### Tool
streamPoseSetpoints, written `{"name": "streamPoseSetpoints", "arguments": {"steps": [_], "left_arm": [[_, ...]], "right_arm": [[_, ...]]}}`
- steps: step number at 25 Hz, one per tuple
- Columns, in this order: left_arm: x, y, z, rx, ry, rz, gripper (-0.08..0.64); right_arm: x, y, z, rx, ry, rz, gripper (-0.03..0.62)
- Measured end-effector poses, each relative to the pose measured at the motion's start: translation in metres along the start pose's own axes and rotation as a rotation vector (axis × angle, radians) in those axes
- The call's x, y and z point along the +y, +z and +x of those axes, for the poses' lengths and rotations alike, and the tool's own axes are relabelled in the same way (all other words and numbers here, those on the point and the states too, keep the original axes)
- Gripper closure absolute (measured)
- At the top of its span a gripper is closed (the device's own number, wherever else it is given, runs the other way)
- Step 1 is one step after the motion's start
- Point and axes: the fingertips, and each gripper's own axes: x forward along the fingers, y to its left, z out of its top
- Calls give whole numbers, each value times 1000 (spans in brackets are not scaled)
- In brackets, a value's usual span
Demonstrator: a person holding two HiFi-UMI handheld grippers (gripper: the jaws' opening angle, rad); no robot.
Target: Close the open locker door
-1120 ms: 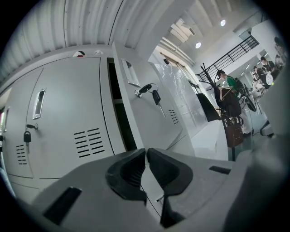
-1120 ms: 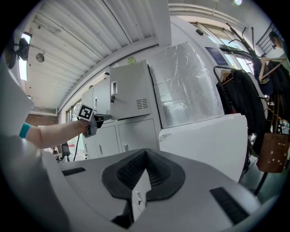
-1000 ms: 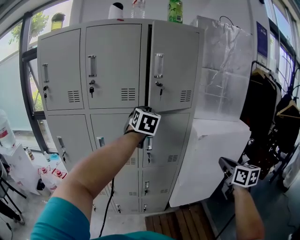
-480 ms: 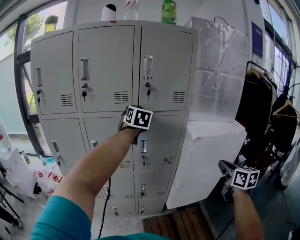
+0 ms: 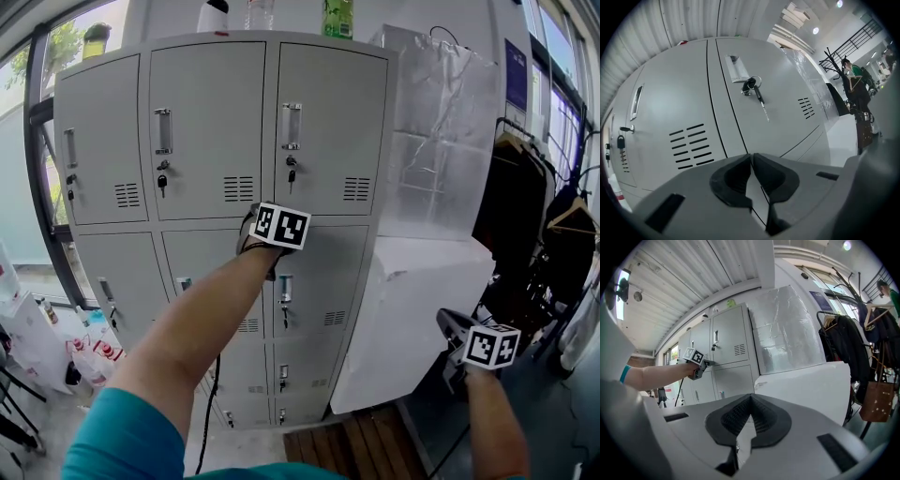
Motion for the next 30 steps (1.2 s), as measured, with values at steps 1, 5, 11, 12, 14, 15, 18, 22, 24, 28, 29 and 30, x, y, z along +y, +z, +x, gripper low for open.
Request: {"name": "streamPoseSetpoints", "arguments": {"steps": [1,5,11,12,14,15,18,22,24,28,29,30], "left_arm": [[0,1,0,0,-2,-2,529],[-2,-2,-1,-18,-10,31,529],[-6,2,-4,-59,-11,68,529],[-9,3,-5,-72,-17,79,529],[-16,7,-7,-85,-27,98,529],[-18,9,-6,-85,-30,103,529],[-18,10,0,-57,-29,75,529],[-14,7,5,-30,-14,46,529],[-13,7,5,-27,-11,42,545],[-12,9,6,-7,-22,27,546],[-12,9,6,-5,-27,21,546],[-12,9,6,-5,-36,12,546]], "right_arm": [[2,3,4,-2,4,-5,601],[11,14,20,-3,25,-24,601],[30,34,39,-12,67,-58,601],[32,38,41,-16,72,-63,601],[36,45,46,-23,79,-74,601],[37,48,47,-27,82,-77,601],[41,56,50,-38,86,-80,601],[49,56,50,-46,103,-78,601],[50,55,48,-46,108,-75,601],[51,53,43,-44,110,-72,601],[52,53,42,-44,111,-71,601],[53,52,40,-44,111,-71,601]]}}
